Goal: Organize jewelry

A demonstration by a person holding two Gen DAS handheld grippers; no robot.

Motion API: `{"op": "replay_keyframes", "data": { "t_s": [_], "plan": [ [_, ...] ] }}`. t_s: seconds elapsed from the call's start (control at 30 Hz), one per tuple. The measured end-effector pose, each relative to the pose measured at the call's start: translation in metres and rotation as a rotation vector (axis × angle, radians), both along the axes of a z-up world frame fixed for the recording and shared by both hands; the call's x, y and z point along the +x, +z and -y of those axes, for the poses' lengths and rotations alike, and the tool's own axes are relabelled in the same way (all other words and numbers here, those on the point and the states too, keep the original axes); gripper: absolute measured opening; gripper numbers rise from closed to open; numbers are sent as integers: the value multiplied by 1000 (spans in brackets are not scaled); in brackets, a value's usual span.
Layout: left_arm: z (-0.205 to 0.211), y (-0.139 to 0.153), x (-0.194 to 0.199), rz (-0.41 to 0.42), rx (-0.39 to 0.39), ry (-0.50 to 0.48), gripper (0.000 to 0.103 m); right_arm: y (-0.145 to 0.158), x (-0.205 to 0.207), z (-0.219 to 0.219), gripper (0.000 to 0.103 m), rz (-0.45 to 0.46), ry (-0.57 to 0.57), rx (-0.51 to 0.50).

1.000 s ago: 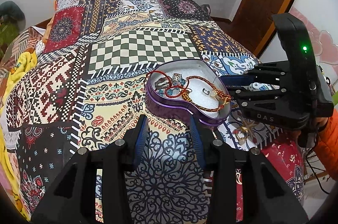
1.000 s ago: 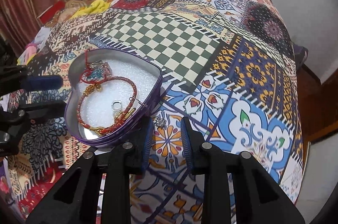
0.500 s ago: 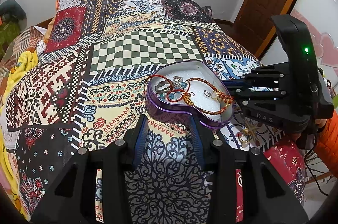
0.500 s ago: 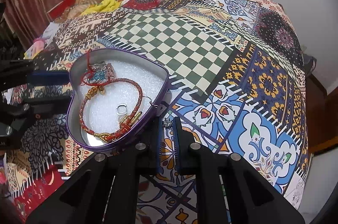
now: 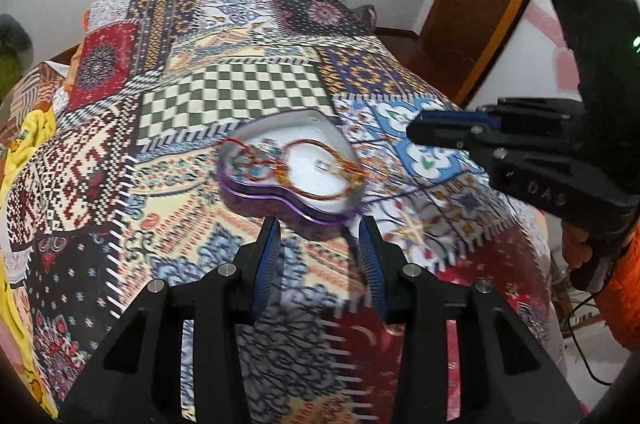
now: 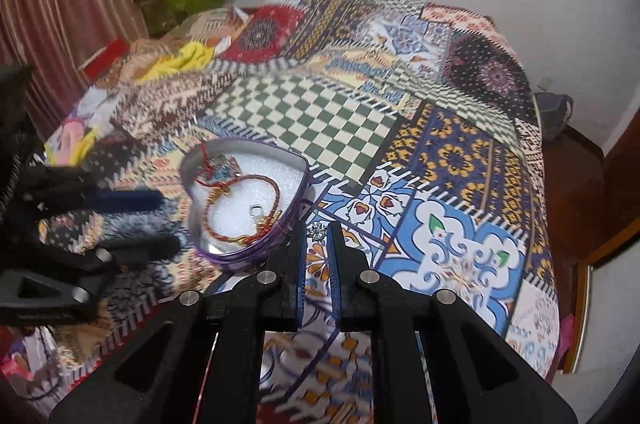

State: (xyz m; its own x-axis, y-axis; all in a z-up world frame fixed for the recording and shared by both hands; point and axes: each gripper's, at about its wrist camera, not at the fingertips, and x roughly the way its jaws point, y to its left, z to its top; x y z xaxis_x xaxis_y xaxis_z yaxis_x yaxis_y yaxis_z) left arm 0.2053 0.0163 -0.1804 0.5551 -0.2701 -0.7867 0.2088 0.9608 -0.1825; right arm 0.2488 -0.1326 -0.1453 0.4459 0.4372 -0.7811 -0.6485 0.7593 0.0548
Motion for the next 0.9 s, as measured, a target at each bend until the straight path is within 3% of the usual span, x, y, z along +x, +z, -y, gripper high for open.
{"op": "replay_keyframes", "data": {
  "t_s": [0.3, 0.43, 0.47, 0.53, 0.6, 0.77, 0.9],
  "plan": [
    [38, -8, -10, -29, 2, -94, 40, 12, -21, 18, 9, 14, -57, 47],
    [45, -15, -7, -44, 14, -90, 39, 10, -25, 24, 9, 6, -79, 56],
    [45, -18, -5, -50, 7, -85, 38, 10, -27, 25, 9, 5, -81, 57],
    [45, -22, -4, -62, 6, -84, 22, 9, -28, 27, 9, 0, -87, 61],
    [46, -27, -1, -71, 7, -79, 15, 8, -29, 28, 9, -5, -91, 67],
    [47, -28, -1, -56, -9, -78, 6, 7, -33, 29, 9, -12, -96, 76],
    [44, -23, -3, -33, -8, -67, 5, 6, -34, 28, 9, -13, -94, 74]
  ]
}}
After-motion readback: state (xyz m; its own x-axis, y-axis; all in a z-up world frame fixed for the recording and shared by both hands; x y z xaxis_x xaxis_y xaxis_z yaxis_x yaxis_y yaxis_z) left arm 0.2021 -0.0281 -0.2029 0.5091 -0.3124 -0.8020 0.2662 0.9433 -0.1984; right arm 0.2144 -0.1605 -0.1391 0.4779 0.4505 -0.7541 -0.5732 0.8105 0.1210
